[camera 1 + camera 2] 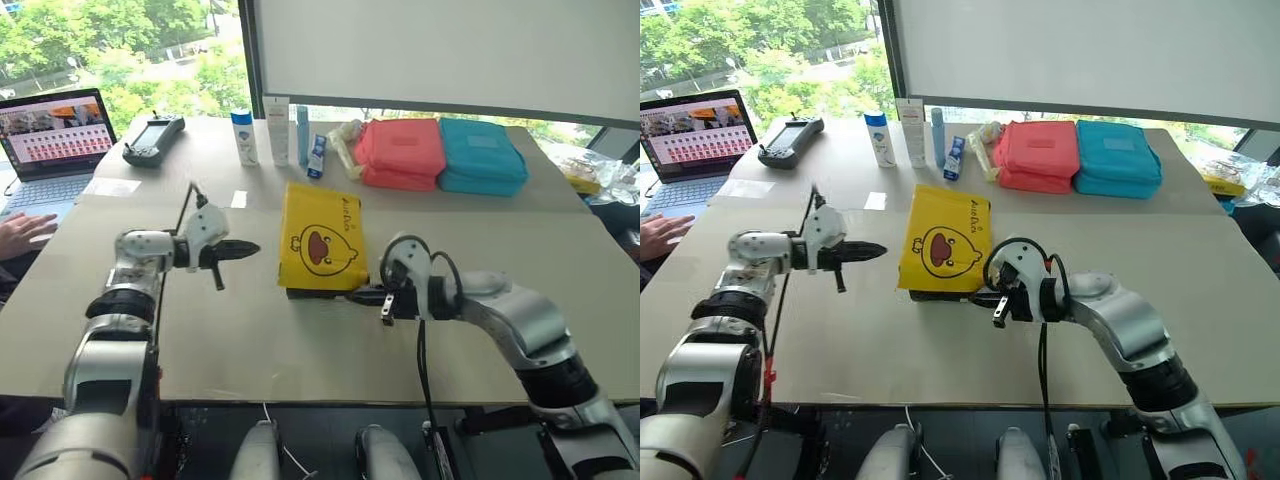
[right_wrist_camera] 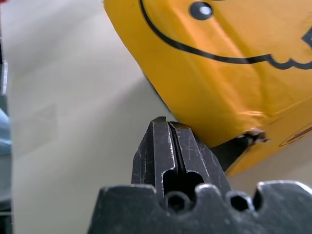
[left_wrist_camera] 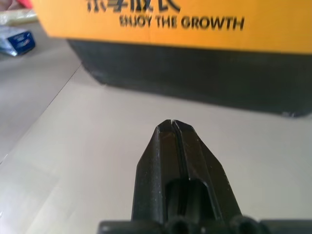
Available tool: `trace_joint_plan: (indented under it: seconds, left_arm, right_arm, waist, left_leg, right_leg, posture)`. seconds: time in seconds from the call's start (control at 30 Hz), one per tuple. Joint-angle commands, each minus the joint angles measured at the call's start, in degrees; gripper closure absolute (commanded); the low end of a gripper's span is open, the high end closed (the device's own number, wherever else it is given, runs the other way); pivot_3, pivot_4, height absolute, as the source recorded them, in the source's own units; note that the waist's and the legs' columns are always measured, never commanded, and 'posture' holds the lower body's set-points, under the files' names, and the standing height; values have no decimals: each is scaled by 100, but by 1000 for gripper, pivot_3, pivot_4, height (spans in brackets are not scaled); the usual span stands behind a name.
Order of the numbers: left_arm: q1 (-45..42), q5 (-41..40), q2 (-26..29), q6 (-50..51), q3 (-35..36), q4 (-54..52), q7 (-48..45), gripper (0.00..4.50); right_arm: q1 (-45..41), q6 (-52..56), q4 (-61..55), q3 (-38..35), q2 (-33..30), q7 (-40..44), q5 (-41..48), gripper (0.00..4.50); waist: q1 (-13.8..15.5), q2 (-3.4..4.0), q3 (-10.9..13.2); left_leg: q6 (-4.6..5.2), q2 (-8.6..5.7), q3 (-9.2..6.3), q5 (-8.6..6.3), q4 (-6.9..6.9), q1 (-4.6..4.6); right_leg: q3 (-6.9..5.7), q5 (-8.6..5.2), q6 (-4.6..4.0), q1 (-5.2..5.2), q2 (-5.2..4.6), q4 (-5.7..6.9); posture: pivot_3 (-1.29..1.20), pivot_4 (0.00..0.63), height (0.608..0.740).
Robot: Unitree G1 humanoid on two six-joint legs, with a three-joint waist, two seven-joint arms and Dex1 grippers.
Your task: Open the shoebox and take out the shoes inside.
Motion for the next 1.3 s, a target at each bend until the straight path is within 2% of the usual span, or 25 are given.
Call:
trace_joint_plan:
  seconds: [0.03,0.27,0.33,0.47,0.6,0.73,0.9,1.07,1.17,1.3]
  left_arm:
    - [437,-321,346,456,218,-1144,168,4497]
    - [1676,-842,660,1559,733,-3107,883,4497]
    - [1978,-973,608,1872,867,-3590,1175,4497]
    - [2191,-851,226,2454,1053,-4118,2472,4497]
    - [2140,-844,-409,2733,898,-4455,3298,4497]
    - [1776,-721,-1143,2824,580,-4327,3949,4497]
    - [1215,-435,-1877,2819,103,-3468,4565,4497]
    - [953,-413,-2275,2581,-149,-2851,4638,4497]
    - [812,-368,-2414,2460,-260,-2519,4662,4497]
    - [776,-303,-2472,2393,-358,-2379,4565,4497]
  right_arm:
    - [-324,-577,559,-52,133,-111,-344,4461]
    - [-1269,-1932,2879,-346,454,-1077,-1338,4461]
    - [-1396,-2036,3126,-369,437,-962,-1381,4461]
    - [-1212,-1955,2629,-71,-140,406,-1252,4461]
    - [-1841,-2554,3849,-107,172,-241,-1817,4461]
    - [-2459,-3515,5281,76,738,-725,-2363,4461]
    - [-3403,-4595,7266,34,1310,-1681,-2872,4461]
    - [-3908,-5229,8186,-237,1714,-2045,-2883,4461]
    - [-3990,-5323,8390,-445,1941,-1784,-2773,4461]
    - [-3855,-5107,8290,-768,2194,-540,-2446,4461]
  waist:
    - [15,1,0]
    - [8,2,1]
    - [-4,3,1]
    - [57,7,4]
    - [38,7,4]
    - [-11,7,4]
    - [-19,8,4]
    - [-19,8,4]
    - [-19,8,4]
    - [-24,8,4]
  left_leg:
    - [0,1,0,0,-2,0]
    - [-18,22,13,-9,-3,0]
    - [-32,26,15,-16,-5,5]
    - [-14,54,18,-4,-4,4]
    - [-1,65,17,4,-6,4]
    - [-5,68,14,5,-6,14]
    - [-5,70,9,9,-8,19]
    - [-3,67,10,11,-22,15]
    - [-3,68,9,10,-32,15]
    - [-3,68,8,10,-25,15]
  right_leg:
    - [-1,0,0,0,1,0]
    - [-7,-2,-39,-3,8,-3]
    - [-8,2,-44,-2,12,-1]
    - [-7,4,-40,-1,41,-2]
    - [-3,8,-21,-1,57,-2]
    - [-1,24,-40,-4,66,-1]
    - [9,30,-34,-2,79,2]
    - [15,33,-50,-4,79,-4]
    - [15,38,-65,-6,82,-4]
    - [15,38,-64,-2,82,-4]
  posture:
    - [0,150,715]
    - [0,150,715]
    - [0,150,715]
    - [0,150,715]
    - [0,150,715]
    - [0,150,715]
    - [0,150,715]
    - [0,150,715]
    - [0,150,715]
    - [0,150,715]
